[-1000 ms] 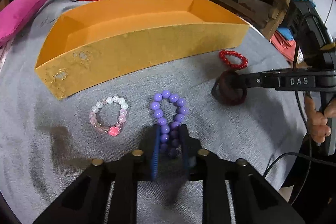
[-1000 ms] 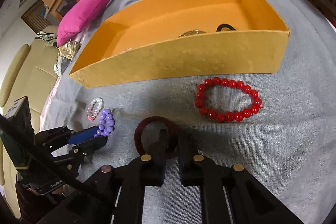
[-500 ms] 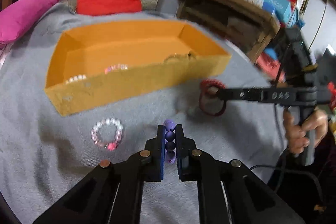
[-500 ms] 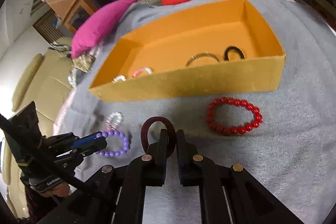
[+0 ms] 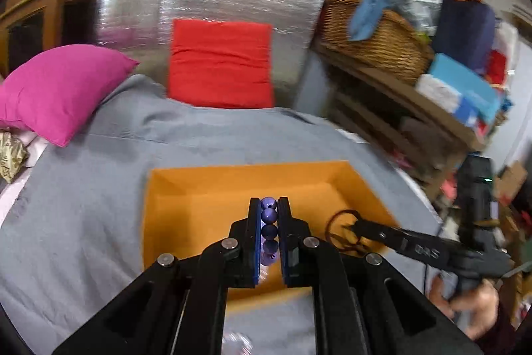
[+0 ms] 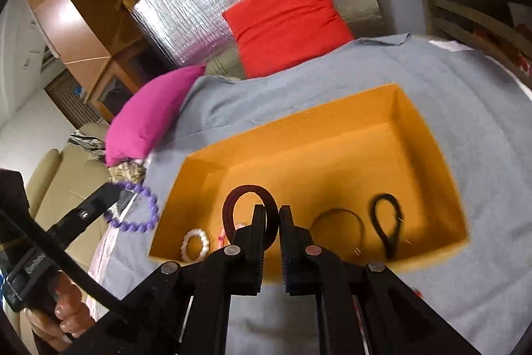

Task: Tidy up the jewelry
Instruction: 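Carry the purple bracelet into the orange box and release while the right gripper drops the dark red bangle inside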

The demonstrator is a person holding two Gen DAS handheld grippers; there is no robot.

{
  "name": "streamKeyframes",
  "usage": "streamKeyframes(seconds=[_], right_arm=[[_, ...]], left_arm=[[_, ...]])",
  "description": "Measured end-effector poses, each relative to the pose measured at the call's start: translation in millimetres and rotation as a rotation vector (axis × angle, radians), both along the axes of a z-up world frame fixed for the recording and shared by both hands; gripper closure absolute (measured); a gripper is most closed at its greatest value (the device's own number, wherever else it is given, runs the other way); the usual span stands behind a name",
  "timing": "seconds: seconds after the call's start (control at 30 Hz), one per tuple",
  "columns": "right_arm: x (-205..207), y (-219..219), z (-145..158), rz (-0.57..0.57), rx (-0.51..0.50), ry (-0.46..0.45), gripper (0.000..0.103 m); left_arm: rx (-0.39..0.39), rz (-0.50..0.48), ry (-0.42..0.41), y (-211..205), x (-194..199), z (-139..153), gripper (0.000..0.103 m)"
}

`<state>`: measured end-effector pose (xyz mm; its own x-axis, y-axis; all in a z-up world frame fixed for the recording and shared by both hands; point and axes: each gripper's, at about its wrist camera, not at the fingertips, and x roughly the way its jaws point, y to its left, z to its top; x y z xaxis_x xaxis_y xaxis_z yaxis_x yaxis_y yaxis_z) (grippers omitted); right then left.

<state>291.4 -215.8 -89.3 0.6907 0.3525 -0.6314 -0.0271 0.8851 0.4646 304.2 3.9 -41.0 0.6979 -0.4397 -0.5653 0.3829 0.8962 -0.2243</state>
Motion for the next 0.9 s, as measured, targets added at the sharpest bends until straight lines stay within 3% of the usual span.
streamKeyframes(seconds=[0.27,0.47,0.5,0.57,0.6,0.77,0.9], right_arm=[[50.3,22.7,-34.4,-0.016,-0.091,0.102,0.094],[56.7,27.6,-45.1,-0.030,-0.138,0.119,0.090],[56.0,25.1,-44.5,-0.035,-0.131,0.116,0.086],[53.1,17.4,-41.3,-0.057,-0.106,0.109,0.054],[47.6,9.2,-37.3,-0.067,-0.063,0.084,0.047],[22.0,-12.6,-10.2,-0.094,0.010,-0.028,0.044],[-14.6,-30.7,15.5,-0.109,0.022,-0.112,0.044]], left_arm=[[-0.017,0.075,0.204,-4.8,64.8,-73.8,0.093],[0.038,0.147,0.273,-0.5,69.7,-93.4,0.092],[0.049,0.159,0.274,0.7,68.7,-92.7,0.088],[0.069,0.195,0.277,4.0,64.8,-88.7,0.046],[0.069,0.222,0.260,6.4,59.9,-84.3,0.037],[0.084,0.261,0.216,12.2,33.1,-60.0,0.027],[0.156,0.327,0.147,10.1,-0.4,-36.3,0.020]])
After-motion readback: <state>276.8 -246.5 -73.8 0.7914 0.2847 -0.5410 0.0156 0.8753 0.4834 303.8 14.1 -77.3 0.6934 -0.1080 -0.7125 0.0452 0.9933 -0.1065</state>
